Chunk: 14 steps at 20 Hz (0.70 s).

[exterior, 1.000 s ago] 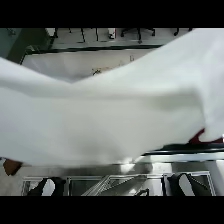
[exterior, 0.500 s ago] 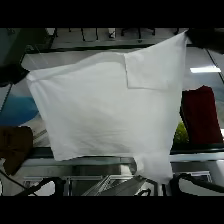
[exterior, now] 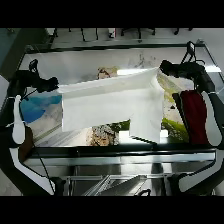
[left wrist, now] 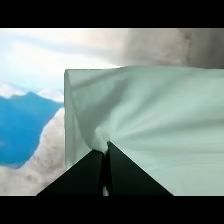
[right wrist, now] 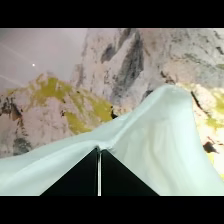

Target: Fold the shirts.

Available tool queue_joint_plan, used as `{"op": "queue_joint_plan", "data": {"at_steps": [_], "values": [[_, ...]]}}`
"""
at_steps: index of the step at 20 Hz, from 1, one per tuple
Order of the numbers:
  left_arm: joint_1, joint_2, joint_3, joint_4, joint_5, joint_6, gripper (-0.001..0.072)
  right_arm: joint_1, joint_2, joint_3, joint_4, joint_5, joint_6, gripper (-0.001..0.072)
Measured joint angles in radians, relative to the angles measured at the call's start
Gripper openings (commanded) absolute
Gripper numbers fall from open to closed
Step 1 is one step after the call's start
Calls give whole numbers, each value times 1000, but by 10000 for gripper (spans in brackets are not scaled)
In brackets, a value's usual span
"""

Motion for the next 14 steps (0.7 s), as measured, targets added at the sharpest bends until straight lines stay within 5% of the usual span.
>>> {"op": "queue_joint_plan", "data": {"at_steps": [14], "values": [[-49,-105,50,20,-53,-42,14,-39,-151,-5,-166,-167,7,23]]}}
